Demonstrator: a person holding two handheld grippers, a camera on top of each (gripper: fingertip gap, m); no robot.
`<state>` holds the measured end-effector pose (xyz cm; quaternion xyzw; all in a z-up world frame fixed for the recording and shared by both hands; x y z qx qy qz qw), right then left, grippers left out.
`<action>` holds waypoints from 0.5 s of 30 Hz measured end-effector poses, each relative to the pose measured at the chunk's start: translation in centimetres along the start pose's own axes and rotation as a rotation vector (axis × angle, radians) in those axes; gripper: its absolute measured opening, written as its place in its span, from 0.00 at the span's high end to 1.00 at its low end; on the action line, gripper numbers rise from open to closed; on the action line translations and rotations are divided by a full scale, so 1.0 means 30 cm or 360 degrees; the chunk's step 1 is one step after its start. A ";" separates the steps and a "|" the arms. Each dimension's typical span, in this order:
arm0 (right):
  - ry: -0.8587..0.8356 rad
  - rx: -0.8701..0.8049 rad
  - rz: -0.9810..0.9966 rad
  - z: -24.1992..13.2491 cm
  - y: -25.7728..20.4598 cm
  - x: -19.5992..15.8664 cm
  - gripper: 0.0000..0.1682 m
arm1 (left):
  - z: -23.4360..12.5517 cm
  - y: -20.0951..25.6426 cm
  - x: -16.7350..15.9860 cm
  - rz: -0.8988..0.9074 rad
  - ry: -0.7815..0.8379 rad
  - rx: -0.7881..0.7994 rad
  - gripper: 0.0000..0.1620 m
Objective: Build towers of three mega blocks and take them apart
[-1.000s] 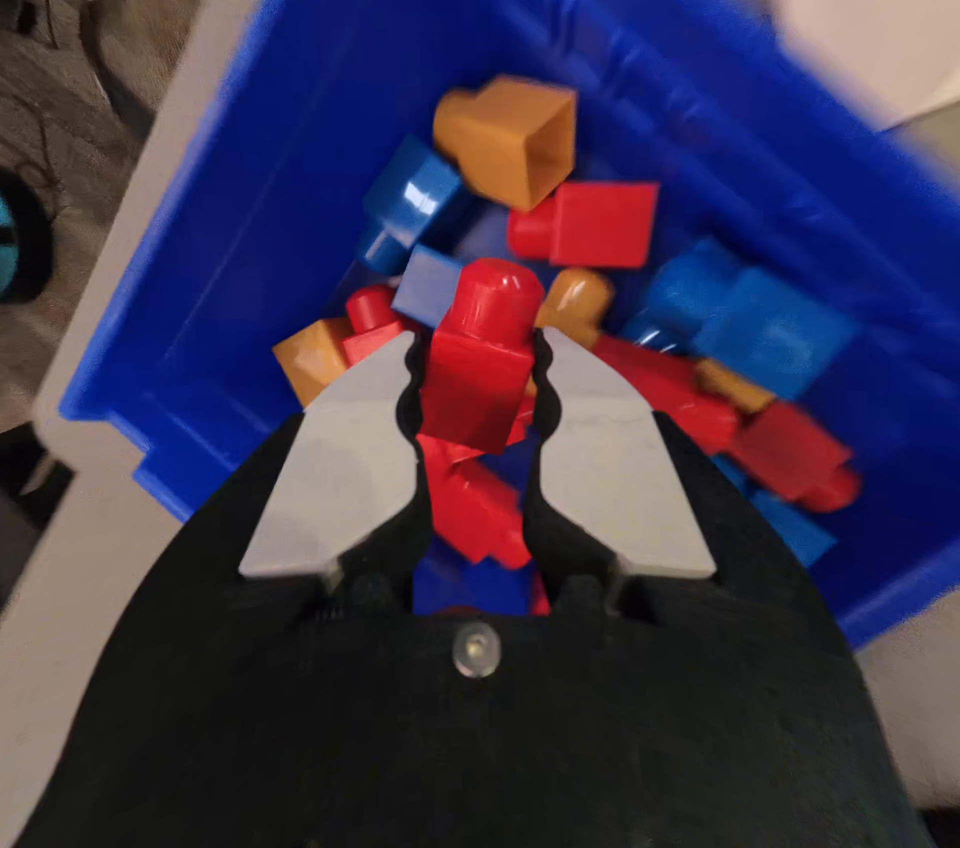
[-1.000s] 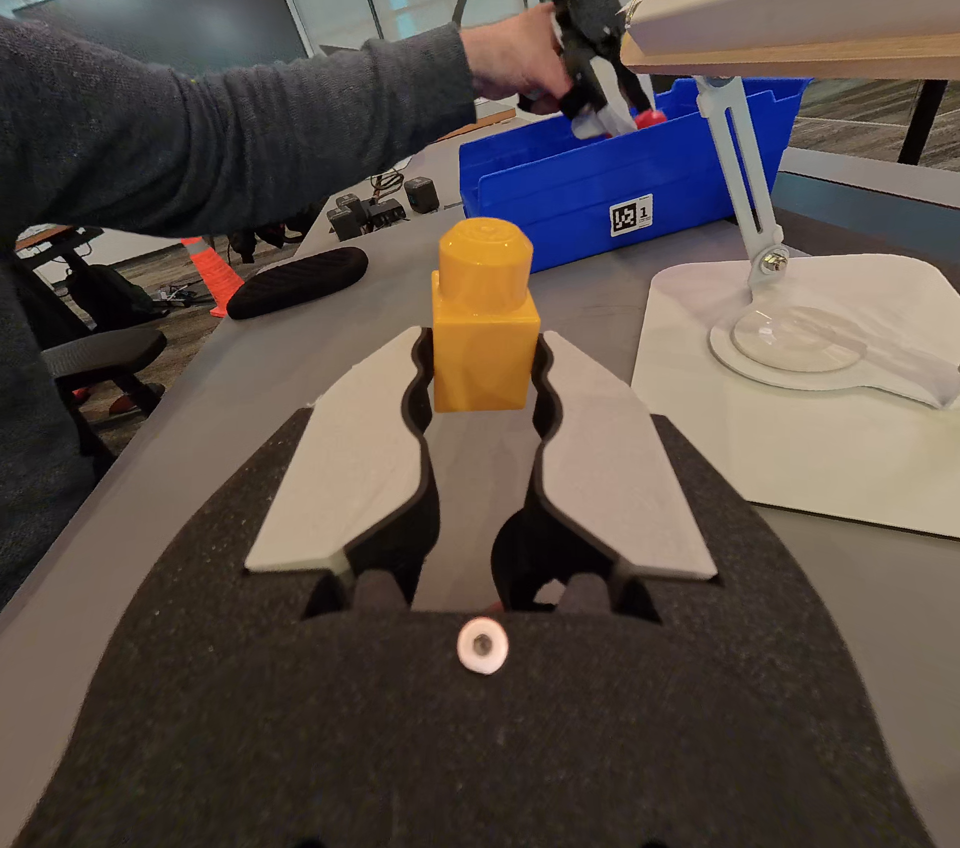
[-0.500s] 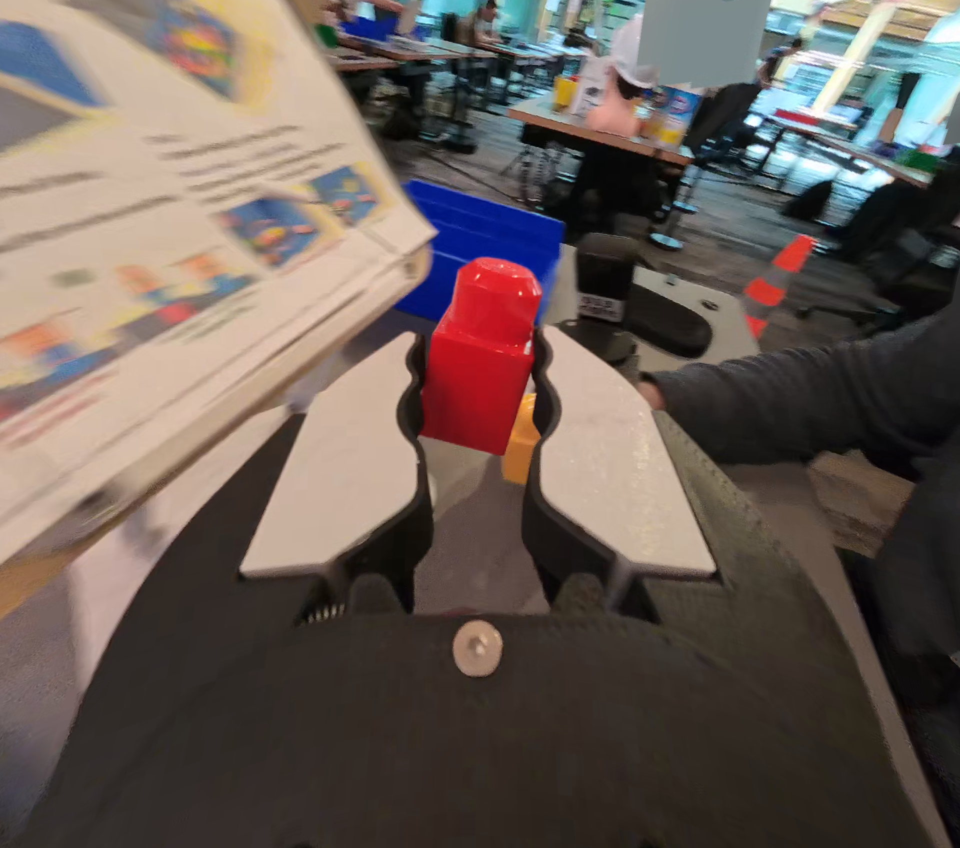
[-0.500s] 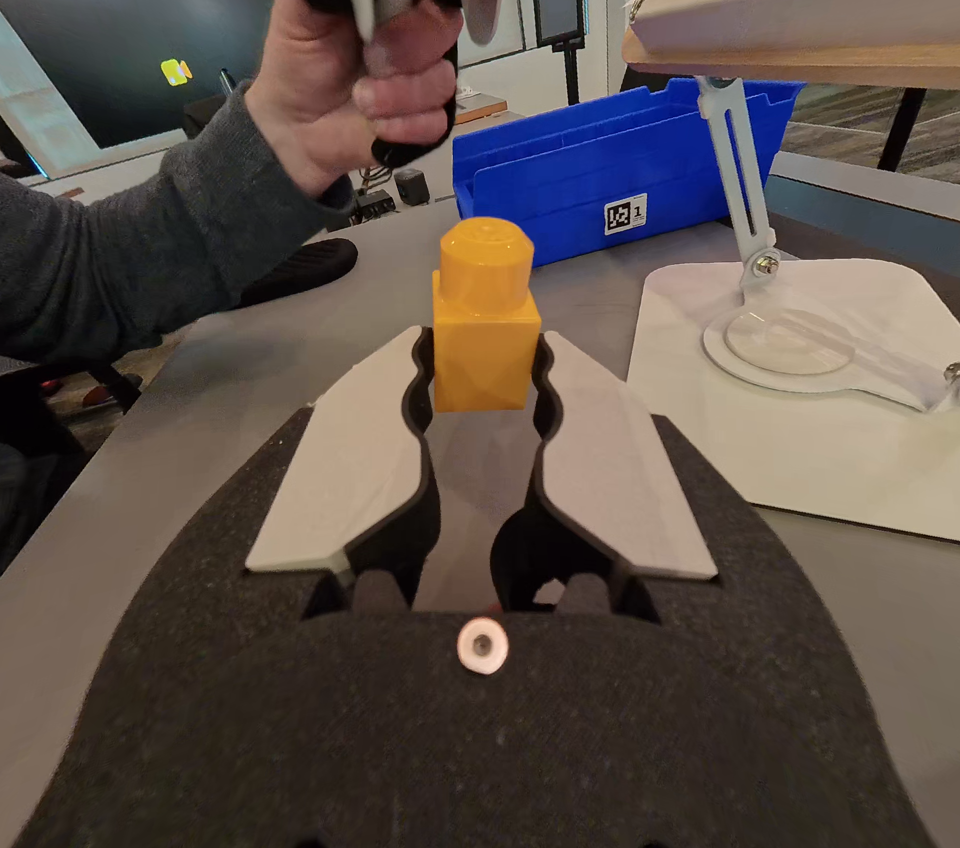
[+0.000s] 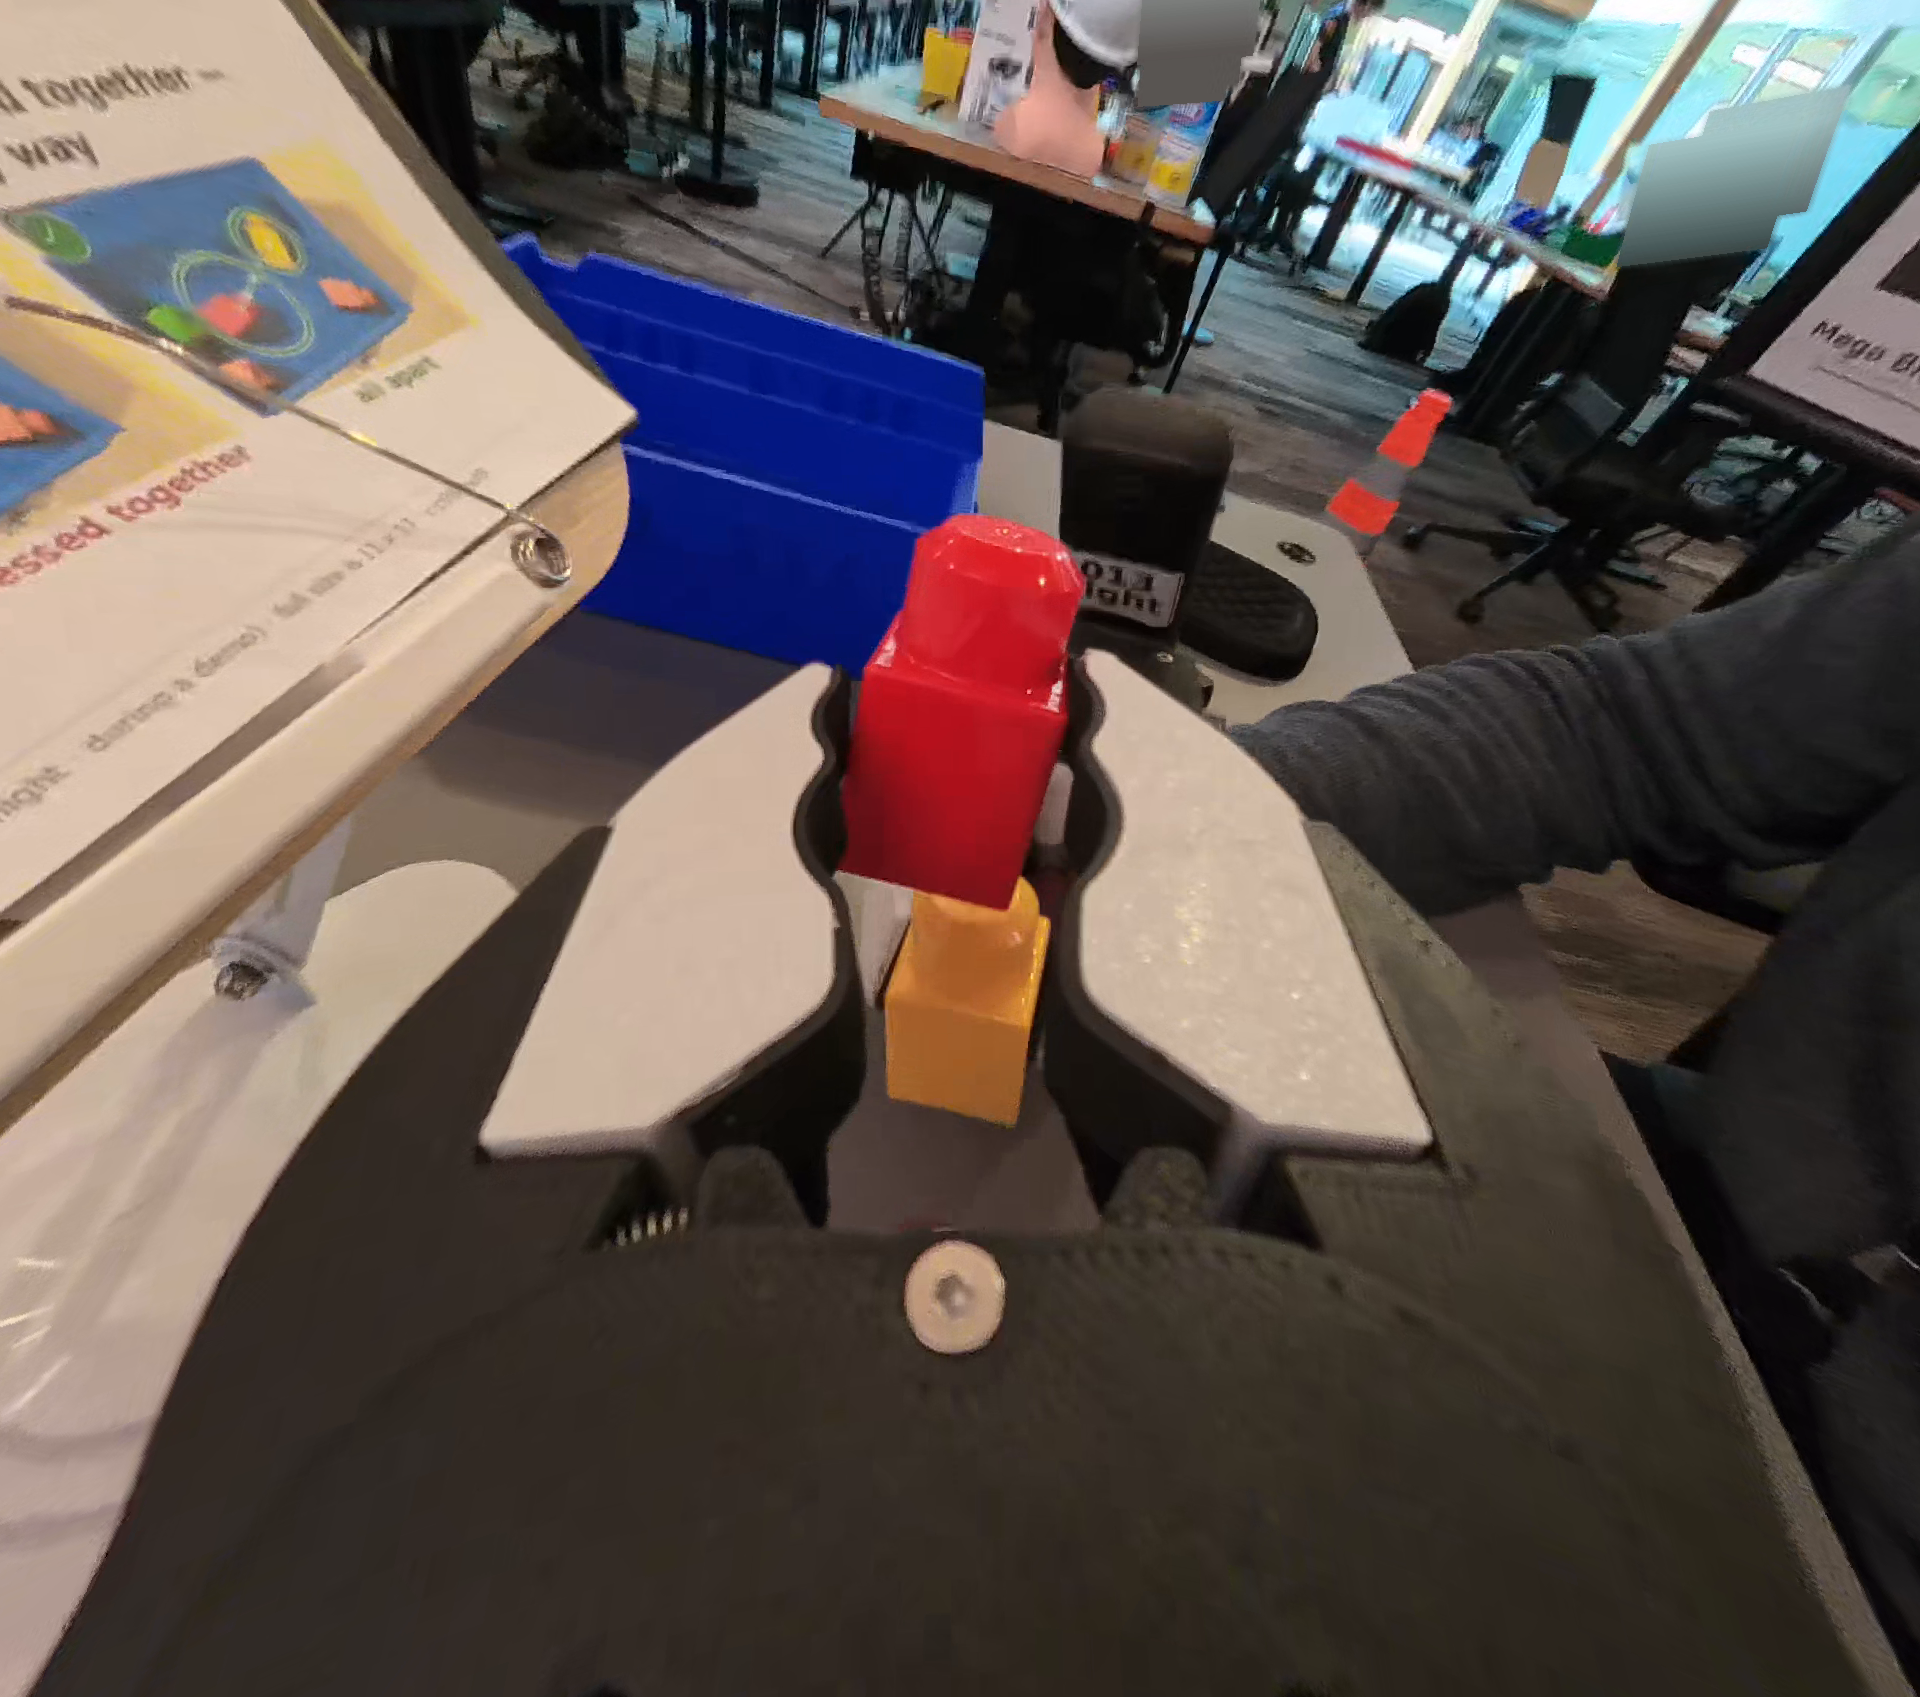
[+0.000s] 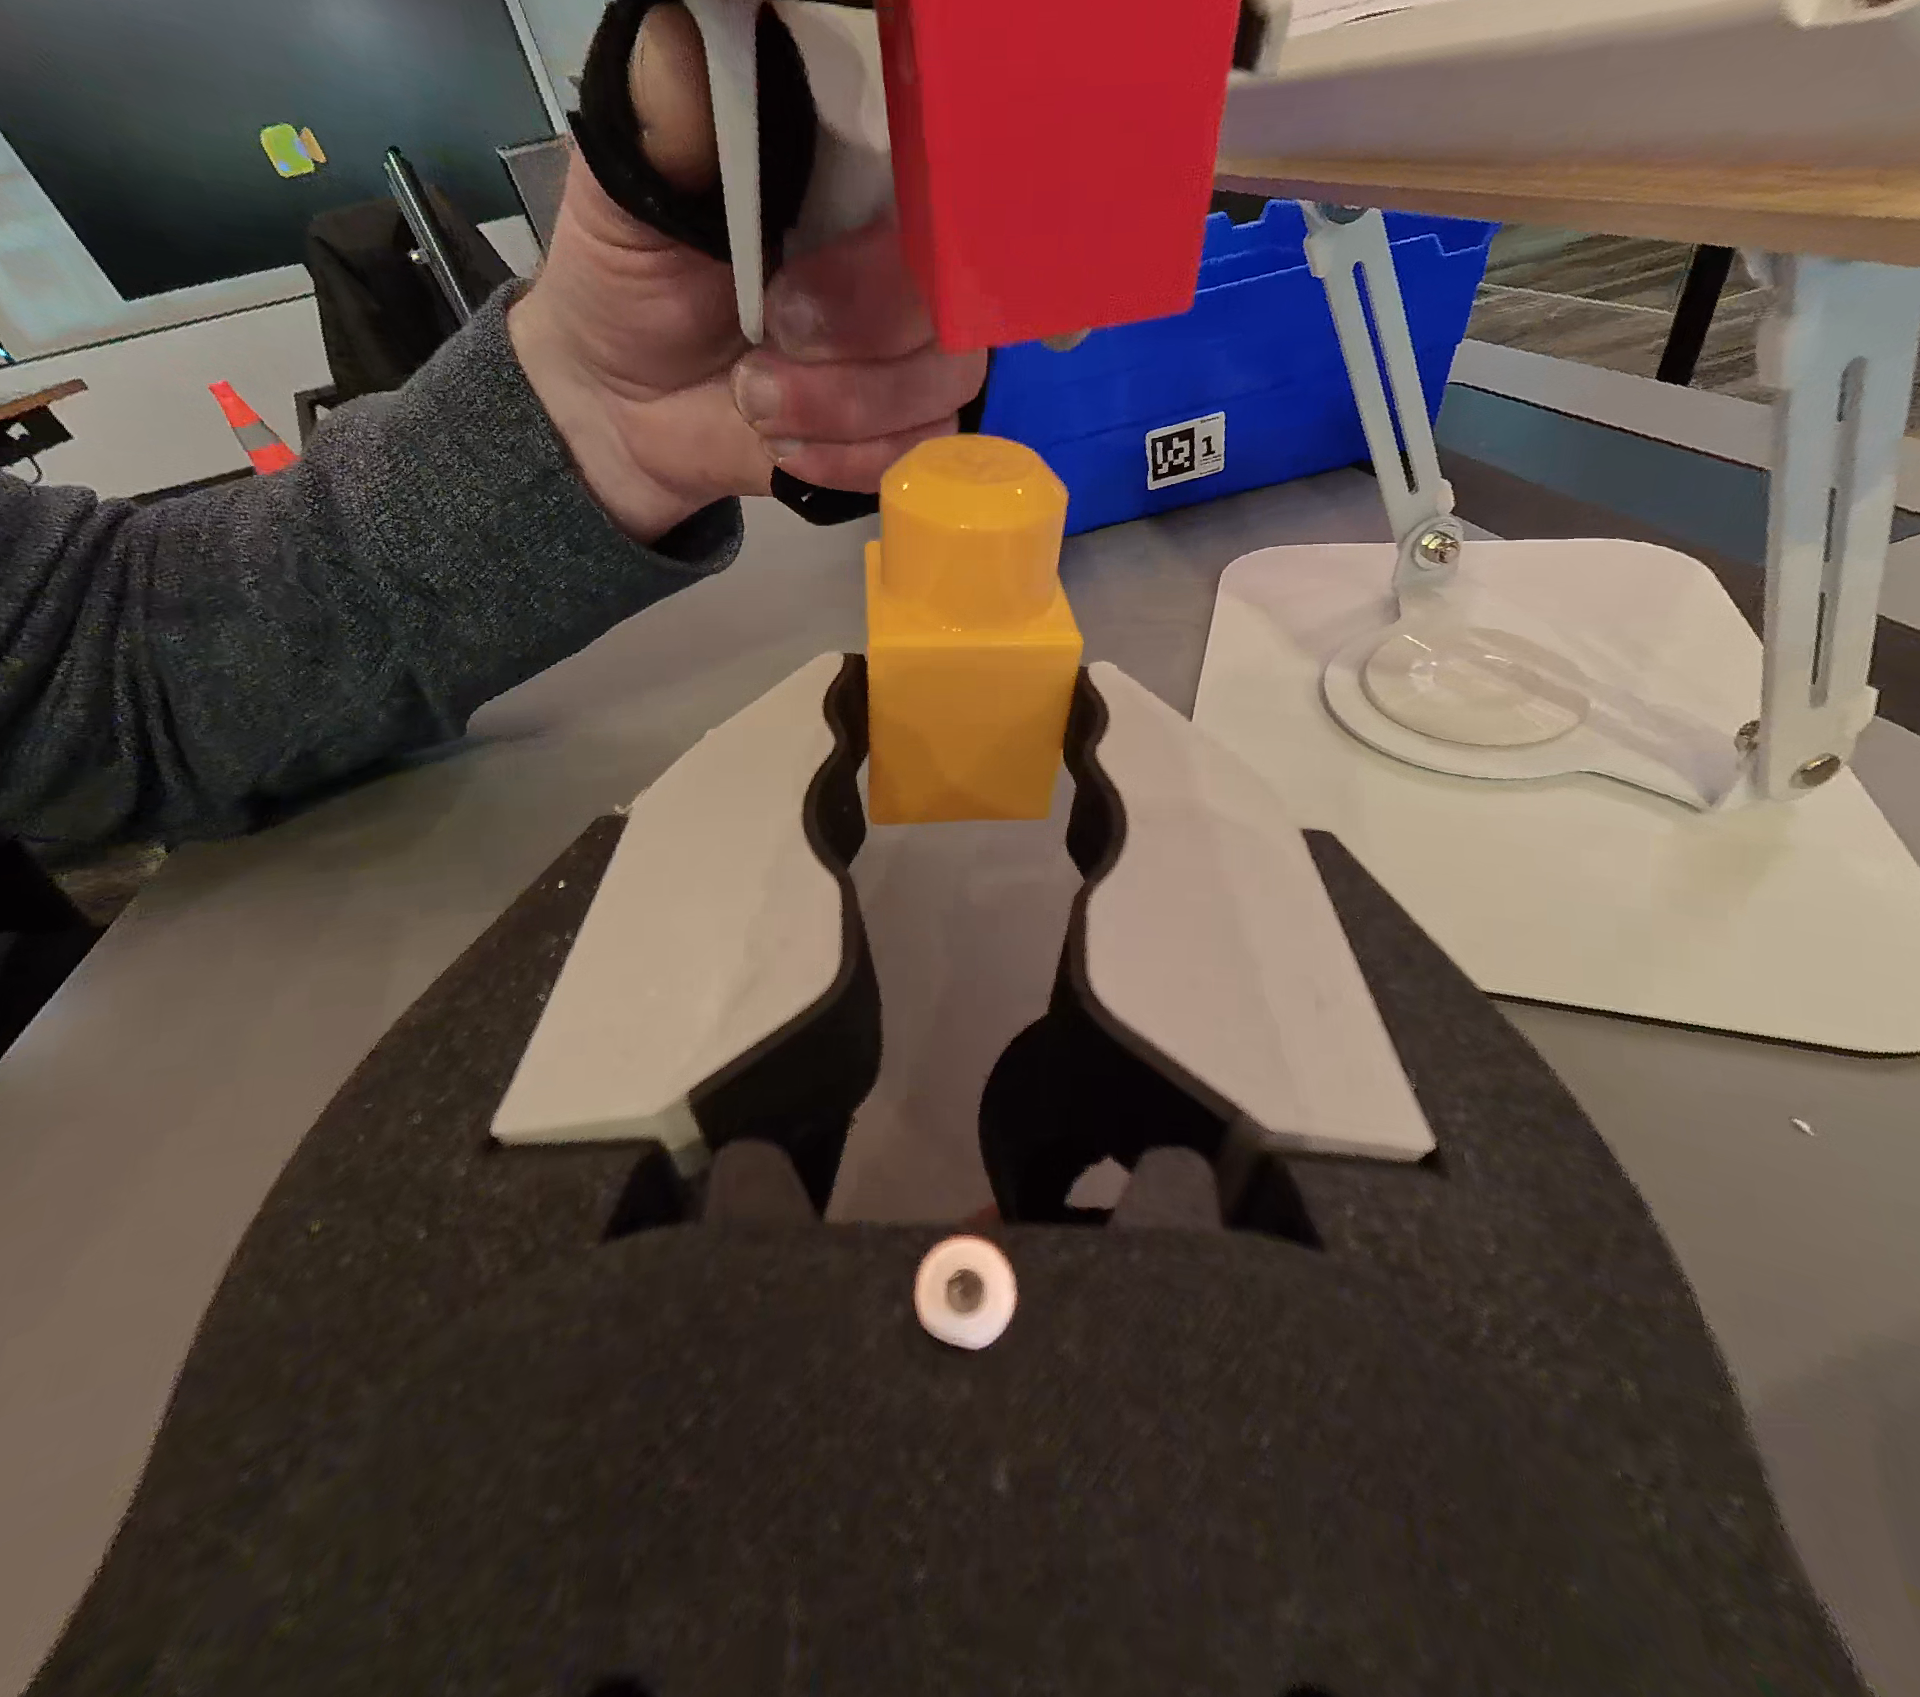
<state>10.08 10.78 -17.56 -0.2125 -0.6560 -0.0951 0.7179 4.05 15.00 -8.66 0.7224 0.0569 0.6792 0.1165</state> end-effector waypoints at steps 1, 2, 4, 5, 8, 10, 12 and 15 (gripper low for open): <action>-0.0009 0.0002 -0.0008 0.002 -0.002 -0.002 0.79 | 0.001 0.000 0.002 -0.0005 0.0041 -0.0005 0.76; -0.0010 0.0002 -0.0014 0.002 -0.002 -0.002 0.79 | 0.003 -0.004 -0.004 -0.0019 0.0023 -0.0006 0.76; 0.0004 -0.0019 -0.0019 -0.001 0.002 0.001 0.79 | 0.007 -0.004 -0.018 -0.0022 0.0010 -0.0023 0.76; 0.0012 -0.0027 -0.0014 -0.003 0.004 0.002 0.79 | 0.011 -0.009 -0.025 -0.0040 0.0015 -0.0018 0.76; 0.0027 -0.0045 -0.0019 -0.009 0.010 0.006 0.79 | 0.023 -0.013 -0.050 -0.0092 0.0000 -0.0039 0.76; 0.0013 -0.0047 -0.0015 -0.007 0.012 0.003 0.79 | 0.025 -0.016 -0.061 -0.0137 0.0020 -0.0057 0.76; 0.0005 -0.0047 -0.0021 -0.006 0.011 0.002 0.79 | 0.021 -0.019 -0.066 -0.0167 0.0046 -0.0076 0.76; 0.0028 -0.0045 -0.0005 -0.009 0.014 0.006 0.79 | 0.021 -0.012 -0.069 -0.0168 0.0069 -0.0111 0.76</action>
Point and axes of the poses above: each gripper's, where its closed fingertips meet, z out along the fingers, x out of its top, y = z × x across the jaws, the point moved 5 cm from there along -z, back along the fingers, and after that the axes turned 7 degrees about y, right-handed, at the moved point
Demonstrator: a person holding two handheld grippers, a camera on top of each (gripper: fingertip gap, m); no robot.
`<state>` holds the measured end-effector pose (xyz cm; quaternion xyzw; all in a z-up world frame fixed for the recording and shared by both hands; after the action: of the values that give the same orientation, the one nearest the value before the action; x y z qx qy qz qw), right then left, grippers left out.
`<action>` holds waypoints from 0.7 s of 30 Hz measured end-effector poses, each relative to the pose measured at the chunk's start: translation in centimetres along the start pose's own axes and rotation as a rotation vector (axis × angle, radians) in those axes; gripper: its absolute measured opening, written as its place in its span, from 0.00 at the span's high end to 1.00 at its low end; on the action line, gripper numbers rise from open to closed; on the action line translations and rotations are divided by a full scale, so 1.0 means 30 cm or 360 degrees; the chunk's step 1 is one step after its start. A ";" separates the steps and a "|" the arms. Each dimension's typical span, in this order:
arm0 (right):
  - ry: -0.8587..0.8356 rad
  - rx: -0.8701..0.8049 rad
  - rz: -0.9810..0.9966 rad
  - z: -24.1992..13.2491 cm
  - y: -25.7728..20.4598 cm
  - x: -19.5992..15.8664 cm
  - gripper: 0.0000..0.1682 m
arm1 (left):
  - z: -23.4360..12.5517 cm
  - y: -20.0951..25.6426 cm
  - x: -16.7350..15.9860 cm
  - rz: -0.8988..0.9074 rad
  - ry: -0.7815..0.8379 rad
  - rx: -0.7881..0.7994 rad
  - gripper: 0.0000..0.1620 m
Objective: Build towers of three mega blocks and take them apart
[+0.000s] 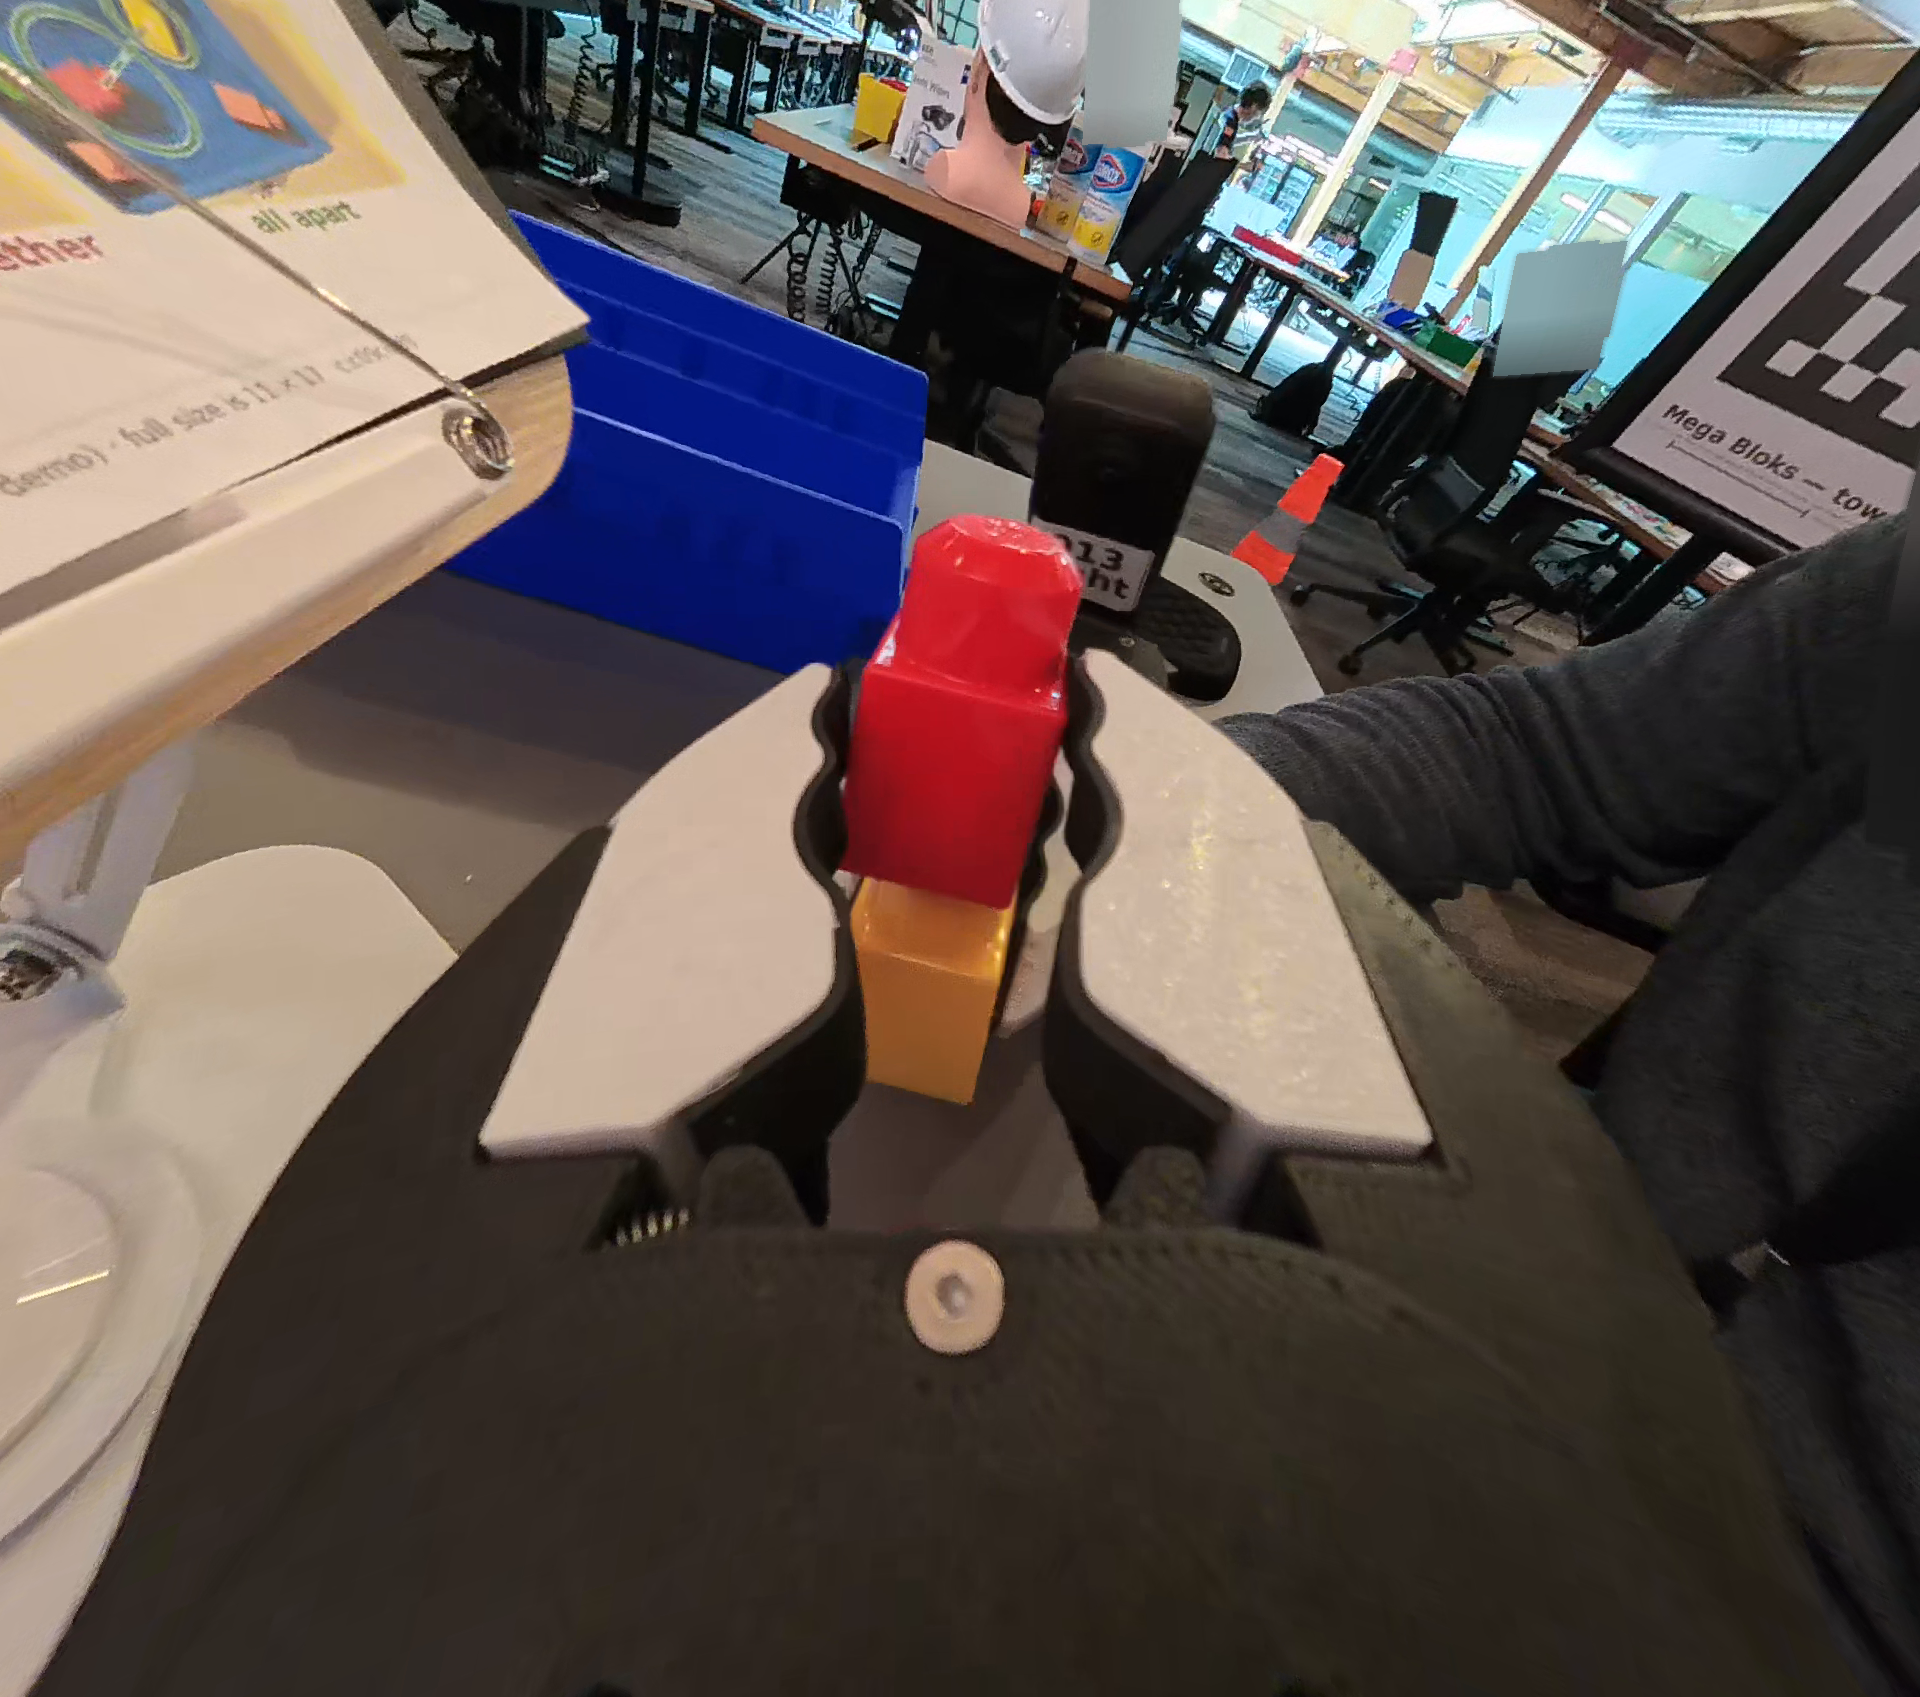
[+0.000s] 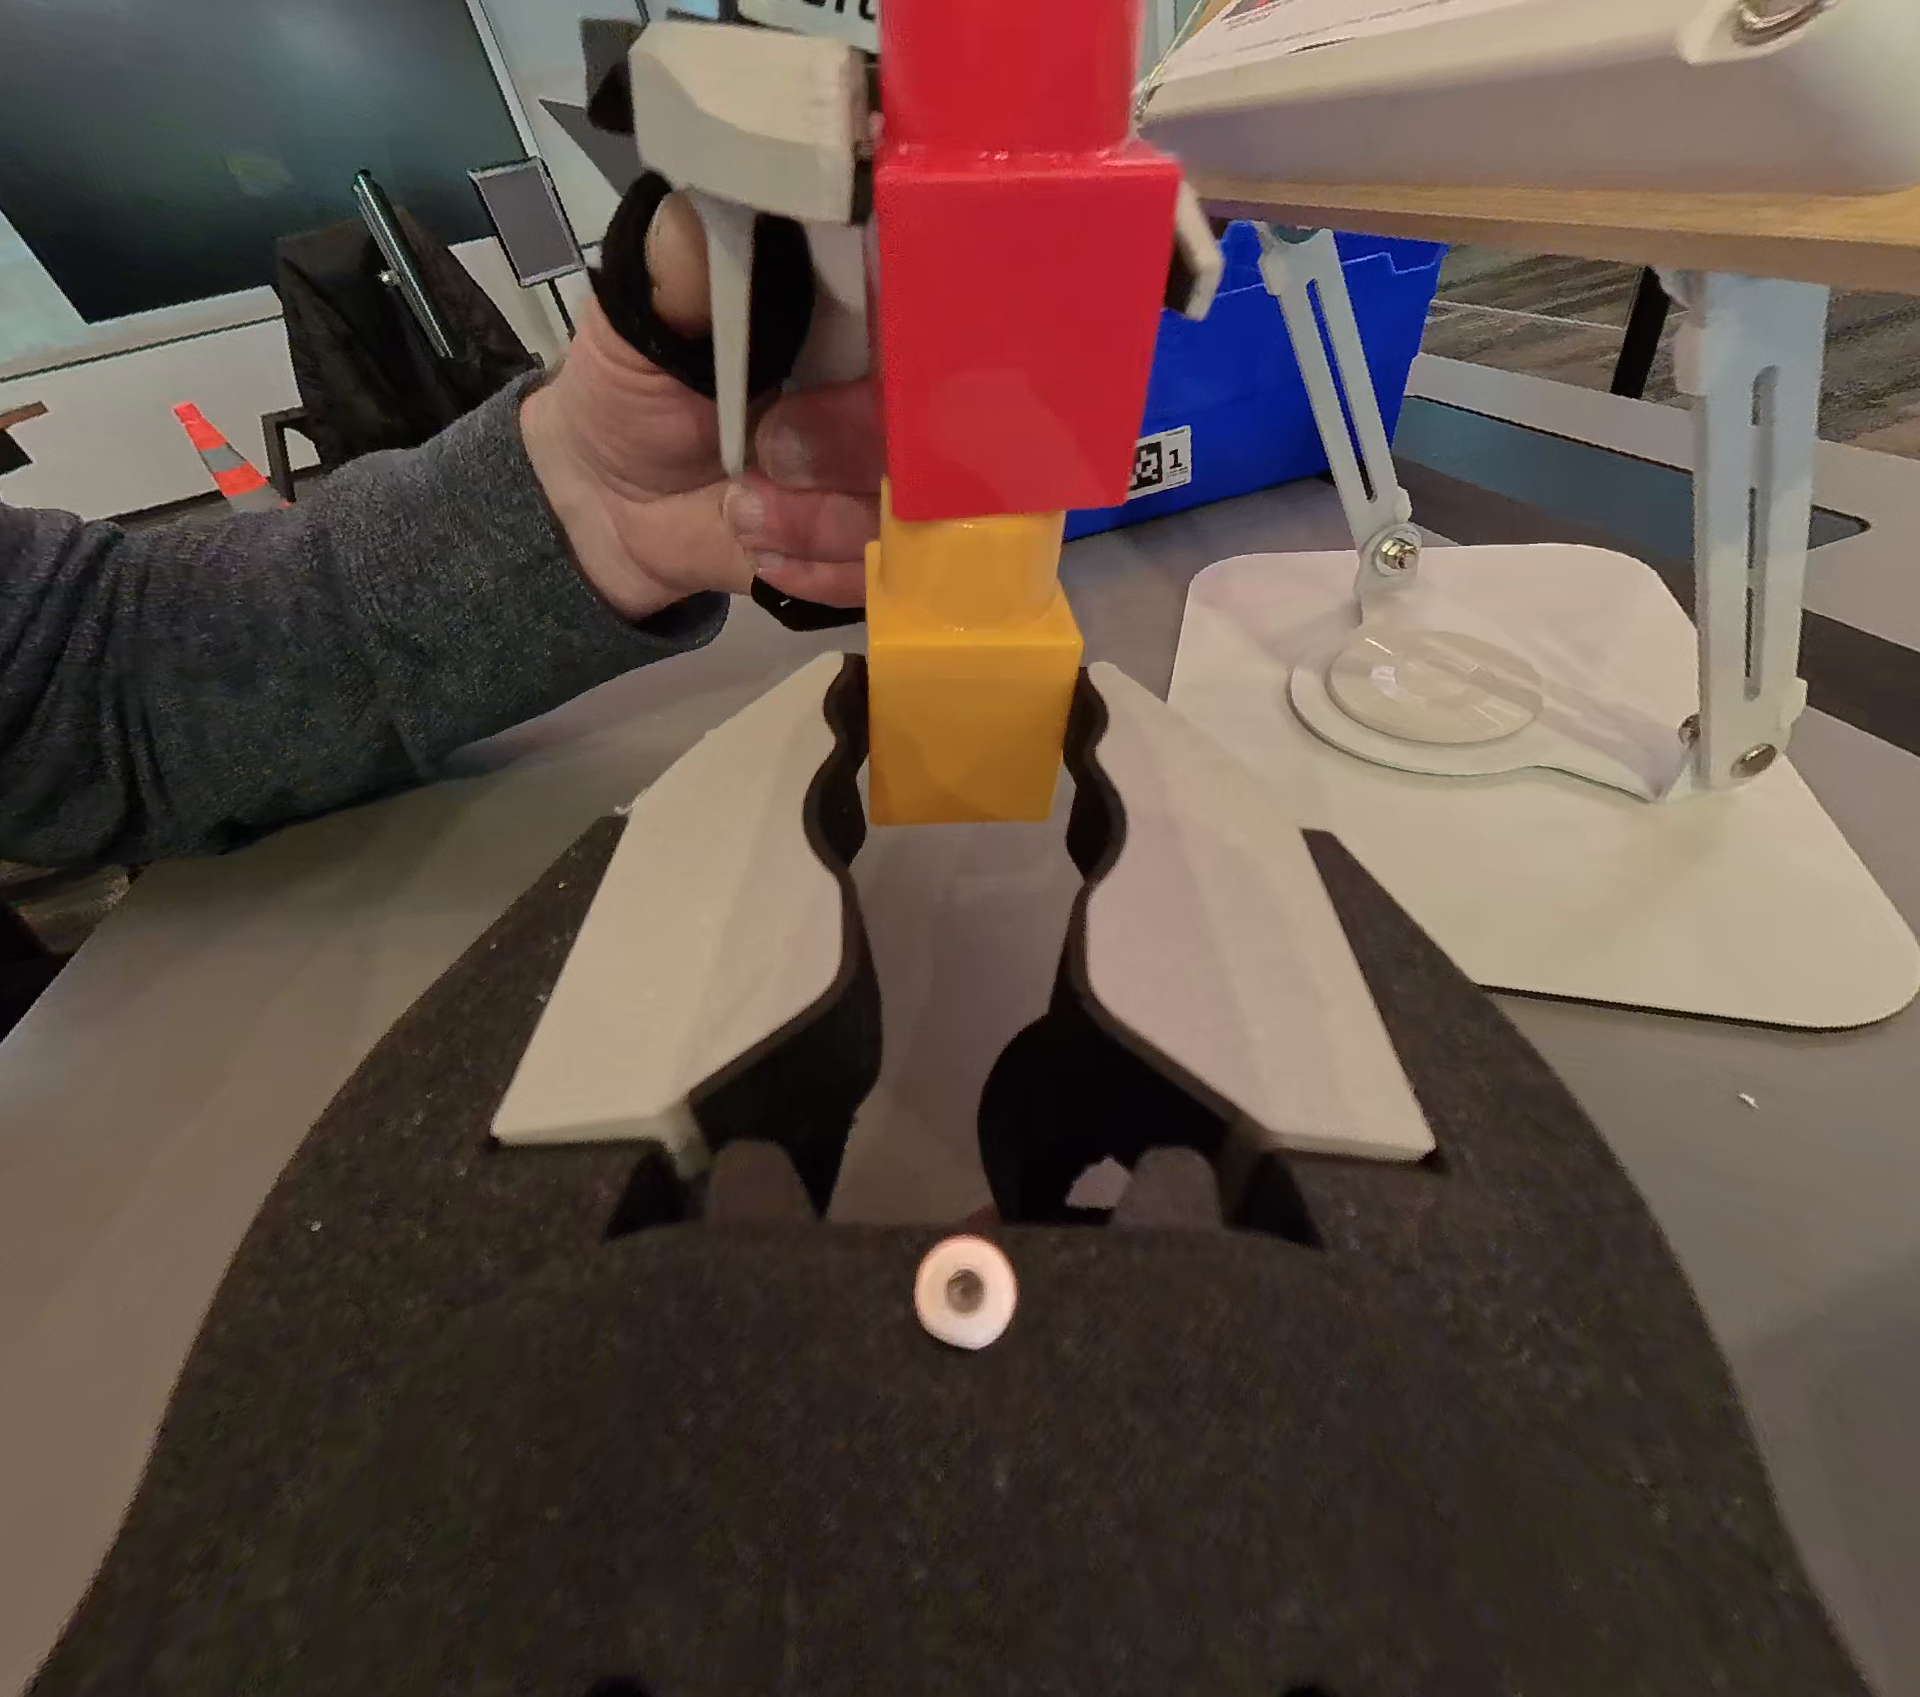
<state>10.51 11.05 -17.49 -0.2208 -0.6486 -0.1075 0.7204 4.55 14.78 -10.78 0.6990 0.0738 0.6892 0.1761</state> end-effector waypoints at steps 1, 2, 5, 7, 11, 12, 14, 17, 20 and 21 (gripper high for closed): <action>0.0007 0.0001 0.0013 -0.002 0.002 0.001 0.79 | 0.004 0.005 -0.006 0.0011 -0.0003 -0.0004 0.76; 0.0013 0.0001 0.0023 -0.003 0.004 0.002 0.79 | 0.009 0.008 -0.013 0.0013 -0.0010 -0.0009 0.76; 0.0021 0.0006 0.0033 -0.005 0.005 0.003 0.79 | 0.016 0.002 -0.035 0.0009 -0.0024 -0.0001 0.76; 0.0027 0.0003 0.0036 -0.006 0.006 0.004 0.79 | 0.010 -0.005 -0.039 -0.0004 -0.0008 -0.0012 0.76; 0.0014 0.0002 0.0035 -0.005 0.006 0.002 0.79 | 0.007 -0.011 -0.050 -0.0039 -0.0001 -0.0041 0.76; 0.0012 0.0004 0.0035 -0.004 0.006 0.001 0.79 | 0.006 -0.011 -0.051 -0.0037 -0.0002 -0.0045 0.77; 0.0004 0.0002 0.0028 -0.003 0.005 0.000 0.79 | 0.004 -0.012 -0.056 -0.0040 -0.0014 -0.0049 0.77; 0.0000 0.0001 0.0025 -0.003 0.005 -0.001 0.79 | 0.003 -0.014 -0.062 -0.0055 -0.0017 -0.0062 0.77; -0.0010 0.0000 0.0021 -0.002 0.004 -0.003 0.79 | 0.002 -0.016 -0.068 -0.0066 -0.0021 -0.0073 0.77; -0.0013 0.0000 0.0022 -0.001 0.004 -0.004 0.79 | 0.001 -0.016 -0.069 -0.0066 -0.0025 -0.0073 0.77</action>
<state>10.59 11.14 -17.62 -0.2256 -0.6501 -0.1016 0.7185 4.58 14.52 -12.89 0.6984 0.0713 0.6814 0.2069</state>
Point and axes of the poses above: each gripper's, where its closed fingertips meet, z out along the fingers, x out of its top, y = z × x across the jaws, the point moved 5 cm from there along -z, back along the fingers, and after that the axes turned 7 degrees about y, right-handed, at the moved point
